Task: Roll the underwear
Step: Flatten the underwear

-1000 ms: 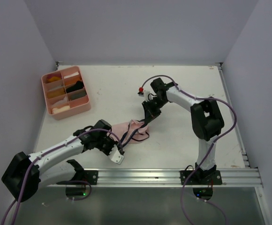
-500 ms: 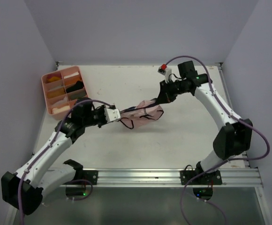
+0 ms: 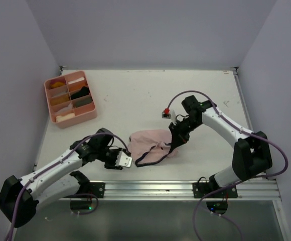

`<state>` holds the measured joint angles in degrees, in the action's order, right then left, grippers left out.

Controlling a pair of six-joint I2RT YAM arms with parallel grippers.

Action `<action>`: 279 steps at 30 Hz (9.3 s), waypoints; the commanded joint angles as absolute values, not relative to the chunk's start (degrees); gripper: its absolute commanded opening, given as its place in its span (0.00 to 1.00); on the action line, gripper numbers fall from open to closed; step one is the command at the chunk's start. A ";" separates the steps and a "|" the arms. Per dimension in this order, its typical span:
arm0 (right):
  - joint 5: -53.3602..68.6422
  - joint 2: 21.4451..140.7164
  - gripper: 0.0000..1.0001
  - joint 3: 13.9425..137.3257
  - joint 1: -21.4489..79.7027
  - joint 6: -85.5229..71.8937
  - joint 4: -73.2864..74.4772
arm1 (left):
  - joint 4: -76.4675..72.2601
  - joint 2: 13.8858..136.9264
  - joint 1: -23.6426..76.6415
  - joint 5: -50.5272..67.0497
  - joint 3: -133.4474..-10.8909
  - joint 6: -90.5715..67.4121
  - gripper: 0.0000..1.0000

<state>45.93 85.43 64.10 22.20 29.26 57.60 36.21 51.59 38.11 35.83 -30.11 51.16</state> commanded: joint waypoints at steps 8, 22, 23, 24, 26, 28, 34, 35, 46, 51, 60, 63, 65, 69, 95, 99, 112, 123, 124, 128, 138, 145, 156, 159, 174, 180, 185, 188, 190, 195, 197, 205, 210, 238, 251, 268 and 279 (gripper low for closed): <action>42.02 88.85 0.00 64.07 23.99 39.64 64.34 | 36.13 56.41 38.58 36.73 -35.42 59.33 0.45; 41.92 90.79 0.00 64.95 24.00 39.37 63.98 | 26.11 69.78 48.25 34.54 -38.05 68.82 0.51; 41.92 90.70 0.00 65.13 23.99 39.55 64.16 | 26.02 70.31 48.60 34.63 -38.93 68.82 0.51; 41.75 90.62 0.00 65.13 23.99 40.07 64.33 | 25.75 71.70 48.69 34.72 -39.20 69.17 0.50; 41.40 90.62 0.00 65.30 23.91 40.43 64.42 | 24.88 72.86 49.04 34.54 -39.90 69.08 0.49; 41.48 90.88 0.00 65.48 23.99 41.13 65.21 | 24.26 74.35 49.22 34.54 -40.51 69.34 0.47; 41.22 90.79 0.00 65.21 23.99 41.66 65.39 | 27.77 77.96 49.31 35.42 -42.54 72.77 0.45; 41.22 90.88 0.00 65.13 23.99 41.66 65.30 | 27.95 78.22 49.31 35.51 -42.45 73.30 0.45; 41.22 91.84 0.00 65.13 23.99 41.84 65.30 | 31.29 81.91 49.66 37.44 -42.89 76.81 0.46; 41.22 92.02 0.00 64.95 24.00 41.84 65.13 | 31.29 82.88 50.10 37.71 -42.89 77.61 0.44; 41.22 92.20 0.00 64.69 23.91 42.01 64.95 | 29.97 85.69 50.98 36.91 -42.72 75.85 0.28; 41.22 92.29 0.00 64.86 23.99 42.10 65.13 | 29.71 86.74 51.06 35.77 -42.71 74.97 0.25; 41.13 92.29 0.00 64.86 23.99 42.01 65.13 | 30.06 86.92 51.06 35.51 -43.06 74.88 0.18; 40.70 92.11 0.00 64.86 23.99 42.45 65.74 | 31.37 84.47 51.06 35.60 -43.94 72.87 0.14; 32.79 75.06 0.00 61.96 14.77 30.70 49.06 | 9.75 53.01 19.07 34.71 -37.80 33.56 0.00; 35.41 75.58 0.00 65.12 14.77 26.64 50.87 | 13.17 50.89 19.16 38.57 -38.40 35.67 0.00; 42.80 67.08 0.00 66.80 16.00 34.27 68.03 | 33.13 42.46 19.16 47.99 -44.38 44.04 0.00; 43.95 69.94 0.02 68.90 16.08 25.76 65.31 | 28.49 43.84 19.16 47.37 -46.84 27.25 0.00; 44.12 73.35 0.13 69.43 16.08 25.49 65.04 | 27.61 48.12 19.16 47.20 -46.93 26.03 0.00; 45.35 91.72 0.31 76.53 16.00 22.07 67.22 | 17.00 61.32 19.16 42.55 -46.84 19.61 0.00; 39.87 109.68 0.42 95.25 12.22 10.72 56.68 | -0.09 85.32 18.90 30.24 -55.35 20.03 0.00; 37.81 107.85 0.30 92.65 12.48 22.22 60.83 | 3.18 99.12 18.37 24.47 -64.77 19.96 0.25; 33.93 110.03 0.21 90.00 15.64 21.45 58.27 | 18.69 88.87 18.37 42.07 -67.85 27.42 0.54; 32.53 112.31 0.19 88.95 17.40 21.01 57.75 | 25.29 86.58 21.17 45.01 -63.38 30.74 0.53; 24.26 119.80 0.04 84.03 18.11 17.31 53.87 | 16.45 88.33 38.66 37.19 -53.35 28.65 0.48; 31.01 115.76 0.00 85.25 18.19 17.14 59.06 | 13.55 92.71 46.22 32.10 -57.82 26.91 0.49; 31.65 110.05 0.12 88.33 17.84 14.42 57.66 | 8.88 98.87 48.95 26.02 -61.87 22.51 0.45; 30.51 110.30 0.23 89.64 17.76 14.42 58.53 | 8.87 102.21 49.39 25.75 -62.93 22.67 0.46; 30.24 112.57 0.24 90.00 17.84 15.37 59.67 | 9.84 103.27 49.83 28.02 -63.02 24.60 0.48; 29.18 117.68 0.25 88.86 17.93 17.83 58.89 | 18.69 105.38 53.43 28.91 -62.85 32.94 0.48; 29.09 119.35 0.26 88.33 17.84 18.80 58.27 | 19.77 105.29 53.61 28.13 -61.97 33.57 0.48; 30.41 120.32 0.27 87.62 17.93 19.86 58.34 | 22.14 102.83 53.61 25.93 -59.32 38.84 0.49; 31.46 117.69 0.31 86.05 17.84 21.27 58.97 | 21.97 101.87 53.61 24.17 -58.27 40.52 0.49; 35.51 117.52 0.23 84.73 18.90 24.34 64.68 | 22.42 92.73 53.35 29.26 -55.28 45.36 0.53; 39.63 108.28 0.00 82.90 20.12 15.39 58.02 | 20.83 91.04 37.46 33.83 -64.86 18.14 0.35; 38.41 114.61 0.00 70.14 23.29 12.57 47.28 | -6.41 111.16 19.17 32.87 -64.51 -6.31 0.38; 45.95 111.22 0.07 66.54 25.13 15.38 47.47 | 5.26 125.85 14.77 37.79 -83.56 -1.60 0.41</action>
